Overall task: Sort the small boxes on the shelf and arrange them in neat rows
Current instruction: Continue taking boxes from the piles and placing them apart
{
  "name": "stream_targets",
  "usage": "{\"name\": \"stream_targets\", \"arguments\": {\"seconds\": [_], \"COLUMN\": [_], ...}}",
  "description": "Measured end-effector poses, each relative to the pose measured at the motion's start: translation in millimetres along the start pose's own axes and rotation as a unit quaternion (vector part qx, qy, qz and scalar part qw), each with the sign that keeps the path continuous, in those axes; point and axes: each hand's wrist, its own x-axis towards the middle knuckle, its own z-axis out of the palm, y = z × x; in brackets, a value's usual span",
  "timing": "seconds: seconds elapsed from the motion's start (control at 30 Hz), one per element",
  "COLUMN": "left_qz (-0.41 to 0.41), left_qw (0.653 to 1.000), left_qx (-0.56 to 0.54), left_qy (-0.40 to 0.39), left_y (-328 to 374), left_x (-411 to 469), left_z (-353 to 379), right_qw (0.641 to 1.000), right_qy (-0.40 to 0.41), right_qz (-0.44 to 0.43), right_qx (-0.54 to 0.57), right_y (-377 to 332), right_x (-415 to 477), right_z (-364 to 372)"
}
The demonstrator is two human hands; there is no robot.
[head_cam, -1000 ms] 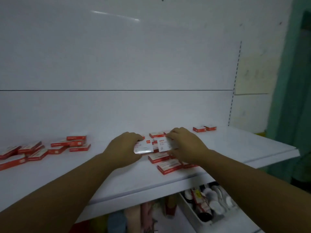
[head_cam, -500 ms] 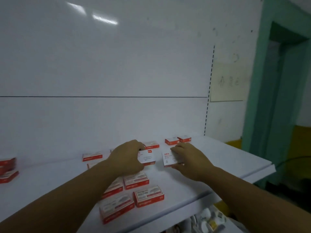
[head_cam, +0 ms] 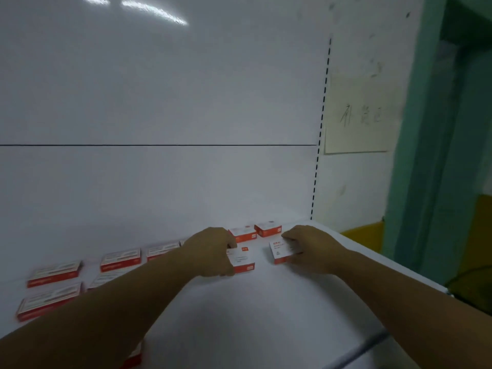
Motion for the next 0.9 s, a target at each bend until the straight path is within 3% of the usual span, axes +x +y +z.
{"name": "stream_targets", "arguments": {"seconds": [0.43, 0.6, 0.7, 0.9], "left_qz": [-0.109, -0.143, -0.154, -0.202], "left_qw": [0.994, 0.989, 0.988, 0.976], "left_qx": [0.019, -0.028, -0.013, 0.076], "left_qy": [-0.028, -0.025, 0.0, -0.012], "left_y": [43.3, 41.9, 26.8, -17.6], "left_x": [77.3, 63.3, 38.2, -56.7], "left_z": [30.5, 18.8, -3.0, -40.6], "right_qw": [0.986, 0.986, 0.988, 0.976], "right_qy": [-0.081, -0.033, 0.004, -0.07], "right_qz": [-0.078, -0.113, -0.112, -0.201], "right_qx": [0.125, 0.122, 0.11, 0.057], "right_y": [68.5, 71.6, 53.2, -56.1], "right_x": [63.5, 64.8, 68.6, 65.1], "right_z": [25.3, 24.5, 16.1, 5.9]}}
